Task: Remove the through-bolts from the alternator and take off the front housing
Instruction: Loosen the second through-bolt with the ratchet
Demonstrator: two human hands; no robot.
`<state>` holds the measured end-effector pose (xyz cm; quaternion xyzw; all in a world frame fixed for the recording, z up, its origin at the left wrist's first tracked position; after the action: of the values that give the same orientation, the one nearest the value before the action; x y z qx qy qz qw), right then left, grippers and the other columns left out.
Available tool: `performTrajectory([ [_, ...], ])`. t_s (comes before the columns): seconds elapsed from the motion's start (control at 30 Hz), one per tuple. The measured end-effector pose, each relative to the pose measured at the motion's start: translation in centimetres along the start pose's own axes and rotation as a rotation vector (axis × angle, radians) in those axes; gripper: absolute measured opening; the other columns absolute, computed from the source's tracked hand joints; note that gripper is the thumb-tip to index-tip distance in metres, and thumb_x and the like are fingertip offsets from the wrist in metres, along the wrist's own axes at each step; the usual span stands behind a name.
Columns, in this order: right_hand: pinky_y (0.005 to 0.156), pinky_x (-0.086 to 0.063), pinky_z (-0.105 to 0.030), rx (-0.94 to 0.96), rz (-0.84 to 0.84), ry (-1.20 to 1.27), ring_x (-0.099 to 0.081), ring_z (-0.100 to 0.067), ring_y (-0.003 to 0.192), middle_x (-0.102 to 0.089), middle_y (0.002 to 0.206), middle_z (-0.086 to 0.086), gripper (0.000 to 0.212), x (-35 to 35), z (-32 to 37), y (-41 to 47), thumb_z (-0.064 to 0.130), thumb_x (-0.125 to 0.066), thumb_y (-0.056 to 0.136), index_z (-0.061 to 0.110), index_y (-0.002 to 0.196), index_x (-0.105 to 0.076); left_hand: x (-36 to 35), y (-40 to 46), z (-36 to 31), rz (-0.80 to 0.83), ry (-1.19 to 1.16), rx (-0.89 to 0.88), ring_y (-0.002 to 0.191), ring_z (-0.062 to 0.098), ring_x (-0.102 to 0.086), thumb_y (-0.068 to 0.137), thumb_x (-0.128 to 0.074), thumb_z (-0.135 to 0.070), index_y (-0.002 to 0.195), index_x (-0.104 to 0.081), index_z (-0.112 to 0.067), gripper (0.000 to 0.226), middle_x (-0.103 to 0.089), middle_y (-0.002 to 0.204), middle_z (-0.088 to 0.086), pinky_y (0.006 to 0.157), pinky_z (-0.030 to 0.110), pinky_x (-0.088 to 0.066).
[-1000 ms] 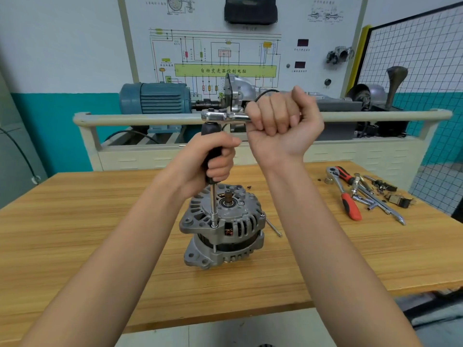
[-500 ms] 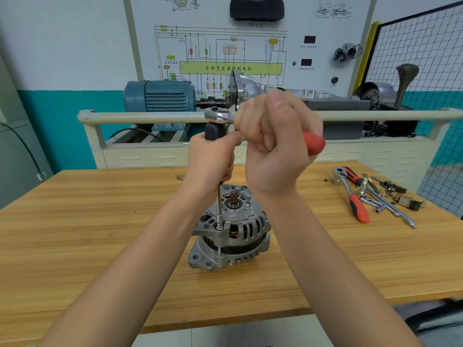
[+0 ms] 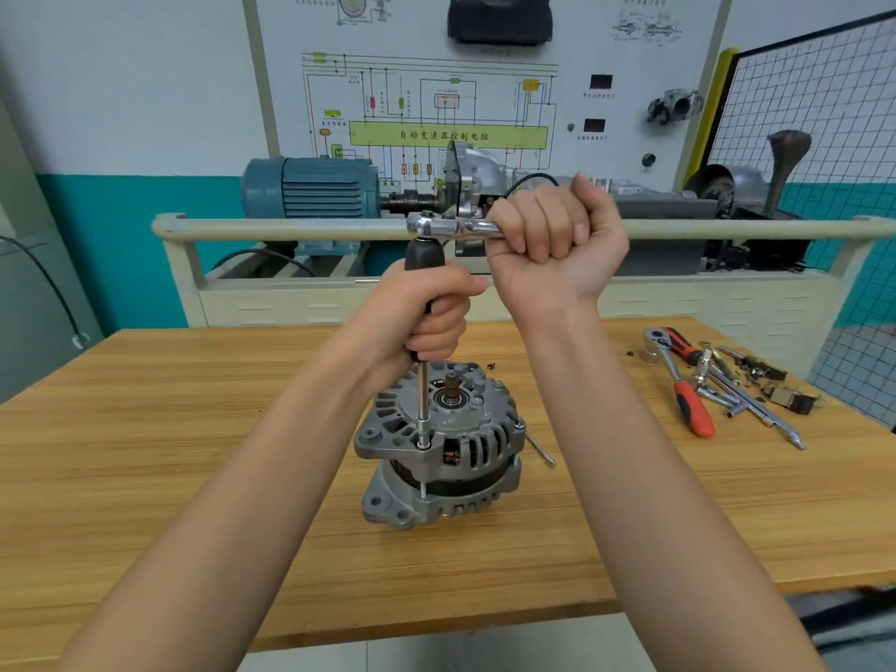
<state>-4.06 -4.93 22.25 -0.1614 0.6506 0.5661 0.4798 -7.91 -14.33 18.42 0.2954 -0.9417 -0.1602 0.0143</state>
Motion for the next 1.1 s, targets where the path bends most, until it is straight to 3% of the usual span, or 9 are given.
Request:
performTrajectory([
  [0.23, 0.044, -0.021, -0.024, 0.329, 0.314, -0.484, -0.018, -0.010, 0.037, -0.031, 0.035, 0.007, 0.045, -2.8, -0.5, -3.3, 0.005, -0.036, 0.085, 0.020, 0.045, -0.022, 0.1, 0.1, 0.4, -0.550, 0.121, -0.093, 0.032, 0.012, -0.017, 0.082, -0.053, 0.000, 0.054, -0.031, -0.017, 0.039, -0.024, 0.039, -0.004, 0.039, 0.016, -0.018],
  [0.3, 0.046, -0.019, -0.027, 0.474, 0.402, -0.661, -0.024, -0.008, 0.038, -0.031, 0.039, 0.006, 0.040, -3.3, -1.0, -4.4, 0.004, -0.042, 0.080, 0.020, 0.048, -0.027, 0.0, 0.1, 0.5, -0.610, 0.154, -0.124, 0.036, 0.013, -0.018, 0.080, -0.053, 0.000, 0.055, -0.031, -0.017, 0.037, -0.023, 0.045, -0.002, 0.039, 0.018, -0.018],
  [0.37, 0.047, -0.017, -0.029, 0.562, 0.431, -0.807, -0.026, -0.008, 0.040, -0.028, 0.041, 0.004, 0.036, -3.7, -1.6, -4.9, 0.008, -0.043, 0.079, 0.023, 0.050, -0.030, 0.0, 0.0, 0.5, -0.592, 0.150, -0.135, 0.037, 0.012, -0.019, 0.081, -0.052, 0.000, 0.055, -0.031, -0.017, 0.038, -0.024, 0.045, -0.002, 0.039, 0.018, -0.019],
  [0.43, 0.047, -0.017, -0.028, 0.530, 0.425, -0.784, -0.025, -0.008, 0.039, -0.025, 0.040, 0.001, 0.040, -3.7, -1.4, -4.5, 0.004, -0.042, 0.080, 0.023, 0.048, -0.029, 0.1, -0.1, 0.4, -0.508, 0.141, -0.123, 0.034, 0.011, -0.019, 0.081, -0.053, 0.002, 0.053, -0.031, -0.017, 0.040, -0.025, 0.040, -0.005, 0.038, 0.017, -0.019],
  [0.53, 0.045, -0.020, -0.024, 0.296, 0.374, -0.548, -0.017, -0.011, 0.037, -0.020, 0.036, 0.002, 0.046, -3.2, -0.5, -2.8, 0.005, -0.032, 0.085, 0.021, 0.043, -0.025, 0.7, -0.1, 0.1, -0.279, 0.116, -0.095, 0.032, 0.011, -0.020, 0.079, -0.058, 0.002, 0.049, -0.034, -0.018, 0.044, -0.025, 0.036, -0.007, 0.039, 0.017, -0.022],
  [0.67, 0.041, -0.020, -0.022, 0.004, 0.110, -0.086, -0.010, -0.011, 0.038, -0.025, 0.030, 0.003, 0.047, -0.7, 0.3, -0.5, 0.014, -0.040, 0.080, 0.018, 0.034, -0.031, 0.4, -0.1, -0.1, 0.119, -0.014, 0.001, 0.029, 0.009, -0.024, 0.070, -0.063, -0.012, 0.046, -0.040, -0.017, 0.034, -0.027, 0.035, -0.005, 0.038, 0.017, -0.025],
  [0.73, 0.040, -0.018, -0.022, -0.040, 0.020, 0.051, -0.008, -0.009, 0.039, -0.024, 0.029, 0.003, 0.047, 0.3, 0.3, 0.2, 0.015, -0.040, 0.080, 0.015, 0.034, -0.031, -0.1, 0.1, 0.1, 0.185, -0.041, 0.047, 0.027, 0.006, -0.021, 0.071, -0.061, -0.013, 0.044, -0.037, -0.017, 0.036, -0.026, 0.033, -0.007, 0.035, 0.014, -0.020],
  [0.93, 0.038, -0.022, -0.022, 0.071, 0.051, -0.068, -0.016, -0.011, 0.032, -0.025, 0.031, 0.004, 0.047, -0.4, 0.0, -0.7, 0.014, -0.041, 0.080, 0.017, 0.034, -0.032, 0.2, 0.0, 0.4, -0.038, -0.002, 0.020, 0.028, 0.007, -0.014, 0.087, -0.048, -0.007, 0.038, -0.031, -0.022, 0.054, -0.020, 0.033, -0.007, 0.035, 0.013, -0.015],
  [1.1, 0.044, -0.020, -0.024, 0.302, 0.288, -0.460, -0.015, -0.011, 0.036, -0.027, 0.034, 0.007, 0.048, -2.8, -0.6, -3.1, 0.006, -0.035, 0.086, 0.022, 0.043, -0.023, 0.1, -0.1, 0.5, -0.327, 0.052, -0.034, 0.030, 0.010, -0.013, 0.087, -0.048, -0.002, 0.049, -0.026, -0.018, 0.046, -0.019, 0.037, -0.005, 0.038, 0.012, -0.015],
])
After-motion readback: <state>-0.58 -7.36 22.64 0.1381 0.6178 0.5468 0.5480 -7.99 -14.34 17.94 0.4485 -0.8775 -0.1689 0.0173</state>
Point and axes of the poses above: each hand's wrist, its own y-axis towards the middle knuckle, its own x-axis out of the back of the hand, z = x × y, the point moved 4 cm from there along y, towards the middle knuckle
